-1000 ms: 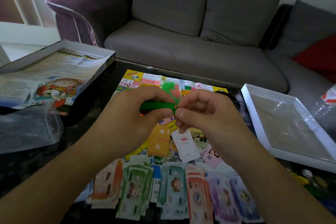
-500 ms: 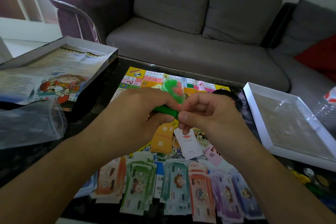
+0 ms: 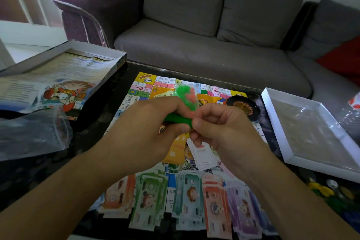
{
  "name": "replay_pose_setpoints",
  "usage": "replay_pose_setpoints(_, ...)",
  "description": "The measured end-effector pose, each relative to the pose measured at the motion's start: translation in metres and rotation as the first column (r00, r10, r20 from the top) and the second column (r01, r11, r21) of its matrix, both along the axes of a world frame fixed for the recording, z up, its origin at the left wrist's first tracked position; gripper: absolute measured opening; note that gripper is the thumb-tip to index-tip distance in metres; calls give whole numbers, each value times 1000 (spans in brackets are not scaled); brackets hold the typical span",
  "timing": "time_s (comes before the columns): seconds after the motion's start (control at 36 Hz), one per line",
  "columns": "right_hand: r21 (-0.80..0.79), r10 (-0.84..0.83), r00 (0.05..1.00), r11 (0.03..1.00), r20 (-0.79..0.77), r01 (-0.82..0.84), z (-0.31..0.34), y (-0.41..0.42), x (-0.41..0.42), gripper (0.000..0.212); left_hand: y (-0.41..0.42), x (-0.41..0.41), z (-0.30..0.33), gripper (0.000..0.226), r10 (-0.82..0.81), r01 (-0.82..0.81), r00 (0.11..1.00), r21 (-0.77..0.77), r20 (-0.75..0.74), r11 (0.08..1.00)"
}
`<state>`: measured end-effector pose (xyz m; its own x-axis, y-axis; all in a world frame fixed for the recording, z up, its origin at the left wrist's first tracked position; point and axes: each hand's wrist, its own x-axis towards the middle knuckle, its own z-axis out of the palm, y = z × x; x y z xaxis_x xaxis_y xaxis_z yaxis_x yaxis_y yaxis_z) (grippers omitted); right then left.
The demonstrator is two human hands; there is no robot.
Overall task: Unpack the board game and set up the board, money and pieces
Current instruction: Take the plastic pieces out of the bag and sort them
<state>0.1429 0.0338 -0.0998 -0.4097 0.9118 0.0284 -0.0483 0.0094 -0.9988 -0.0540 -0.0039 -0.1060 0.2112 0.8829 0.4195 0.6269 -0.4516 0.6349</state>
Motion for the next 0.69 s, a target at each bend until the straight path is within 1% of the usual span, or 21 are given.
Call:
replay_pose_setpoints(0.08, -16, -10, 1000, 1000, -16, 10, 0, -1, 0, 14, -2, 2, 2, 11, -37, 42, 996, -59, 87, 997)
replay_pose_setpoints(0.19, -41, -20, 1000, 999, -21, 19, 2, -4, -7, 13, -2, 0, 6, 15, -54, 80, 981, -137, 188, 987)
replay_pose_setpoints(0.25, -54, -31, 1000, 998, 4, 31, 4, -5, -9, 16, 1, -3, 8, 11, -5, 38, 981, -170, 192, 985)
replay_pose_setpoints(0.33, -122, -94, 995, 988, 37, 98, 7, -4, -10, 24, 8, -11, 11, 6, 121, -74, 975, -238, 188, 968)
replay_pose_setpoints(0.42, -110, -161, 980, 979, 116, 174, 7, -1, -5, 15, 17, -29, 11, 9, 280, -223, 943, -285, 180, 932)
replay_pose_setpoints(0.47, -96, -179, 973, 976, 148, 194, 5, 0, -3, 15, 26, -45, 6, 11, 382, -317, 910, -322, 163, 892)
replay_pose_setpoints(0.5, -98, -182, 972, 975, 149, 198, 4, 0, -2, 17, 30, -54, 2, 12, 434, -349, 882, -367, 181, 862)
replay_pose_setpoints(0.56, -101, -189, 970, 973, 150, 205, 2, 1, -3, 19, 37, -70, -7, 14, 516, -362, 827, -490, 223, 793)
replay_pose_setpoints(0.58, -103, -189, 970, 973, 150, 206, 1, 1, -3, 20, 40, -76, -12, 16, 546, -361, 809, -550, 217, 753)
replay_pose_setpoints(0.64, -103, -181, 971, 975, 155, 198, -3, 1, -6, 18, 46, -86, -22, 20, 601, -374, 782, -645, 168, 667)
replay_pose_setpoints(0.69, -94, -167, 969, 978, 179, 186, -6, 1, -8, 16, 48, -93, -33, 23, 626, -399, 772, -682, 111, 613)
